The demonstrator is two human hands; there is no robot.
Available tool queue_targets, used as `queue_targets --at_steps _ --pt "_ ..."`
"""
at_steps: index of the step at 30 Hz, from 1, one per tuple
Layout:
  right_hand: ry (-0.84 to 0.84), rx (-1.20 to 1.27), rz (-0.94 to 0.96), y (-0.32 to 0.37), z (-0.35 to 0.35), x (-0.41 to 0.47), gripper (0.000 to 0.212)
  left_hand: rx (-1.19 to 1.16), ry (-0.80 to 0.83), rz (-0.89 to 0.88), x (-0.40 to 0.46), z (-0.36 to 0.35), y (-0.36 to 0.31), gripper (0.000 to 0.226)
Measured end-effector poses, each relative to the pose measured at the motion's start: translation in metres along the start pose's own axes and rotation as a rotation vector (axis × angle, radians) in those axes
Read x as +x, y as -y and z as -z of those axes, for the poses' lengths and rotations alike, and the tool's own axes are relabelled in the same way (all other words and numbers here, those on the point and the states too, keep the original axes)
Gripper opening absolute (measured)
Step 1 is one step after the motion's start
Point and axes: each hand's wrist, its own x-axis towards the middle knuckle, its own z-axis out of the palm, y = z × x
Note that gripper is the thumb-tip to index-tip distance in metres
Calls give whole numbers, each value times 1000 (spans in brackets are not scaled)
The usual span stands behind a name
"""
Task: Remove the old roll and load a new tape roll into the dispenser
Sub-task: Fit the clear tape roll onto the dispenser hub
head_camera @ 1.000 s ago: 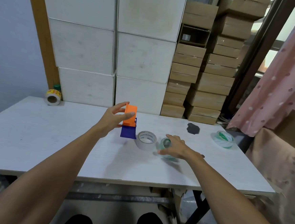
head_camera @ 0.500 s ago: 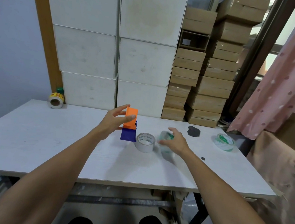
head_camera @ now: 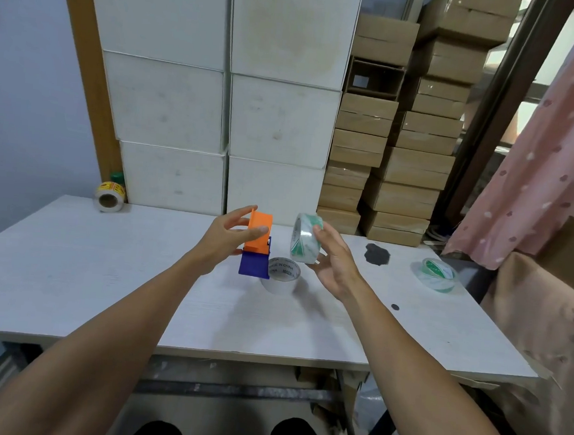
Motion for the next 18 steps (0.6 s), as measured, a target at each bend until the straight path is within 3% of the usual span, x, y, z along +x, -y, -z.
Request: queue_targets --at_steps 6,11,14,18 --pt "24 -27 -8 0 -10 -3 76 -27 16 7 -3 -3 -3 62" --pt "51 -53 -30 -4 -24 -8 73 -48 58 6 -4 -8 -5 107" --pt "64 -56 -32 -7 -28 -9 80 -49 71 -5 -4 -11 -7 116" --pt "59 -50 -29 -7 -29 -8 69 -42 75 -2 -5 -12 -7 120"
